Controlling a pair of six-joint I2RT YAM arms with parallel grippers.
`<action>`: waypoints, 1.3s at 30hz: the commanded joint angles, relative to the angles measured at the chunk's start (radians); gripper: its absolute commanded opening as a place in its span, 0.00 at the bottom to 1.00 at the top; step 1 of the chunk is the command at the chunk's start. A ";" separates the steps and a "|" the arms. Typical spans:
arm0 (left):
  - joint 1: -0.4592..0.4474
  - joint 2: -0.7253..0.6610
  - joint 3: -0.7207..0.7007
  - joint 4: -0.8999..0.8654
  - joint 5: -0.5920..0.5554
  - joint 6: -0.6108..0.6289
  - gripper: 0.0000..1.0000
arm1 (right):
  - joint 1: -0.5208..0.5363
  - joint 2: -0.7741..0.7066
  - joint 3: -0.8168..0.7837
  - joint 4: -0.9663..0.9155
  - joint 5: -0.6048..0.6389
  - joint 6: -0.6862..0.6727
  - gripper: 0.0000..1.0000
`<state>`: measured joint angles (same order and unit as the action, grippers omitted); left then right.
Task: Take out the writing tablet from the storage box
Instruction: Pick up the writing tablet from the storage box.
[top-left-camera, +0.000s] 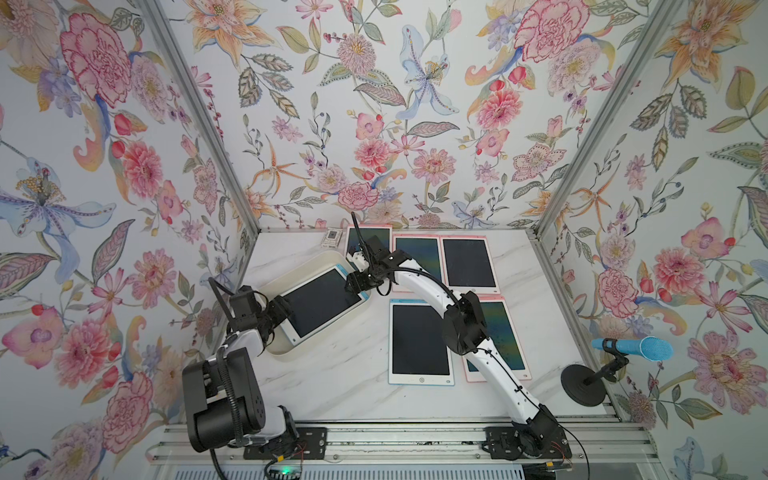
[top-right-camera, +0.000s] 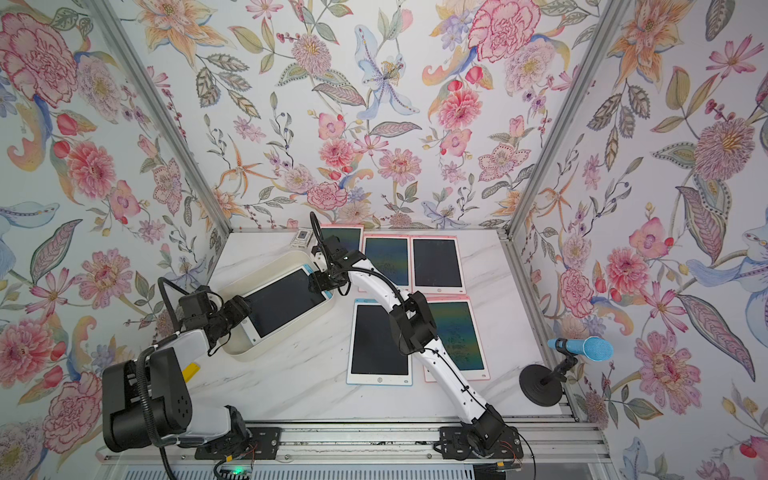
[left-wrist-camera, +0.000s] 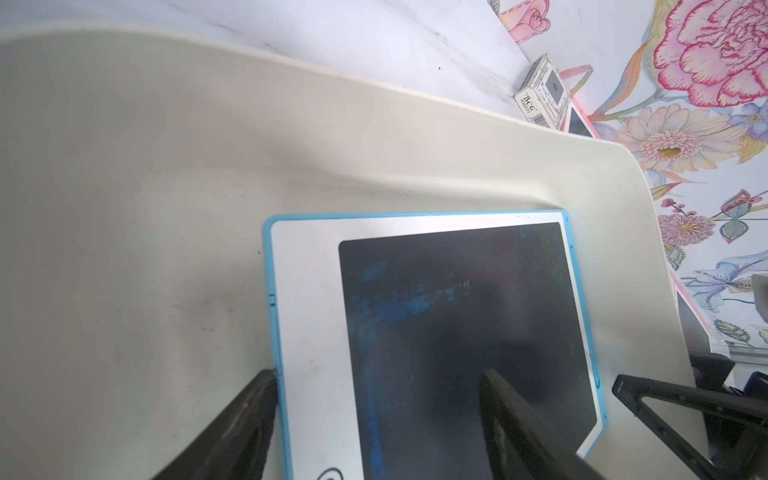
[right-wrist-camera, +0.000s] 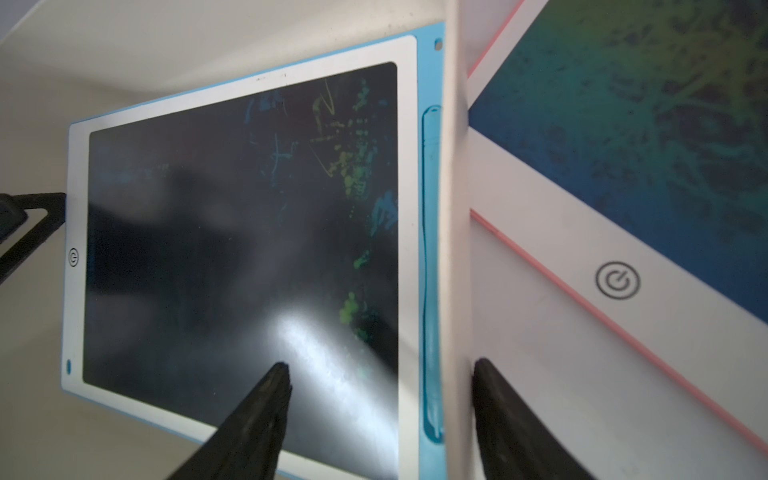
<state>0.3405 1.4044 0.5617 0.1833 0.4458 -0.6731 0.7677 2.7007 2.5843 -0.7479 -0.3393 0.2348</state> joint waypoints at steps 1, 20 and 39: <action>-0.029 -0.037 -0.023 0.069 0.250 -0.047 0.76 | 0.062 -0.025 -0.002 0.025 -0.164 -0.005 0.67; -0.026 -0.031 -0.065 0.197 0.368 -0.114 0.62 | 0.069 -0.036 -0.010 0.031 -0.198 -0.020 0.65; 0.017 -0.081 -0.100 0.224 0.425 -0.177 0.46 | 0.080 -0.044 -0.014 0.038 -0.216 -0.019 0.62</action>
<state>0.3969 1.3025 0.4919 0.4377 0.6250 -0.8131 0.7547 2.7007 2.5835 -0.7586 -0.3393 0.2234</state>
